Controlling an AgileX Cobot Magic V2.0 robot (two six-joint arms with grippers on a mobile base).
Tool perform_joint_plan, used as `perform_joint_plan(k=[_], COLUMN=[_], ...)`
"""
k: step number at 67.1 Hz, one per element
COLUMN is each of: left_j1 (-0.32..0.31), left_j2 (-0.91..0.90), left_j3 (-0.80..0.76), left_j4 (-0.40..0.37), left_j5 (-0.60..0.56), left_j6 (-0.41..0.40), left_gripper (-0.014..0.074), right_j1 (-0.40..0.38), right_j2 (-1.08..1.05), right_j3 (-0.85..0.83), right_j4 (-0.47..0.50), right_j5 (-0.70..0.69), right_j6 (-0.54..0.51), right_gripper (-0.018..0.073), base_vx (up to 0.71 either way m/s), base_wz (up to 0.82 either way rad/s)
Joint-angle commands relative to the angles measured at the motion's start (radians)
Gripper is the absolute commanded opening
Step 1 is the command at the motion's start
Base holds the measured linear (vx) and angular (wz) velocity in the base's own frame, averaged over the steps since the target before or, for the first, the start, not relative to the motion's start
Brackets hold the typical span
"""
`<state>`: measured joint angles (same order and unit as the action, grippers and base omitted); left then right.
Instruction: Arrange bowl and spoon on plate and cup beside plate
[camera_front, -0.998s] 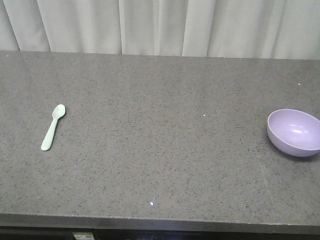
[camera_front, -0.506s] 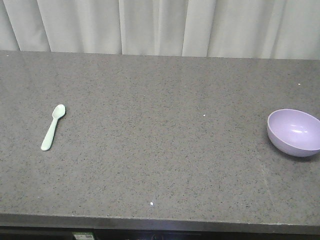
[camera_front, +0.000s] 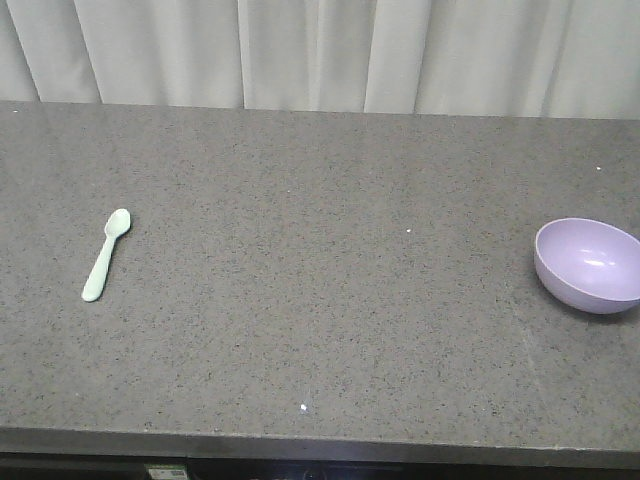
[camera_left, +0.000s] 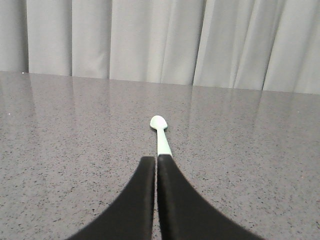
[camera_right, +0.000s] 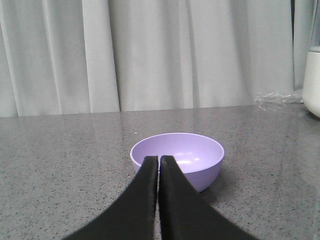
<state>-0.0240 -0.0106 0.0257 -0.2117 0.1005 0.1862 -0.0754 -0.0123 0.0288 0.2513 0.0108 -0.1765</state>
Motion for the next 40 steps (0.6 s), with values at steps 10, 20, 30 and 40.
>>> perform_joint_plan(k=[10,20,30,40], left_j1=[-0.003,-0.003,-0.003,-0.003], left_j2=[-0.014,-0.014,-0.014,-0.014], left_j3=[0.026,0.026,0.026,0.026], left_j4=[-0.002,-0.002,-0.002,-0.002], left_j5=[-0.081,-0.081,-0.081,-0.081], left_j6=[-0.007,-0.007,-0.007,-0.007], left_gripper=[-0.0006,-0.0006,-0.0006,-0.0006], right_j1=[-0.005,-0.005,-0.005,-0.005], right_j2=[-0.009,-0.009,-0.009,-0.009], right_j3=[0.008,0.008,0.008,0.008], right_j4=[-0.006,-0.006,-0.006,-0.006], right_j5=[-0.073,-0.073,-0.074,-0.074], right_j6=[-0.009,-0.009,-0.009,-0.009], right_gripper=[-0.0001,-0.0001,-0.0001,-0.0001], base_vx=[0.00,0.00,0.00,0.00], base_wz=[0.00,0.00,0.00,0.00])
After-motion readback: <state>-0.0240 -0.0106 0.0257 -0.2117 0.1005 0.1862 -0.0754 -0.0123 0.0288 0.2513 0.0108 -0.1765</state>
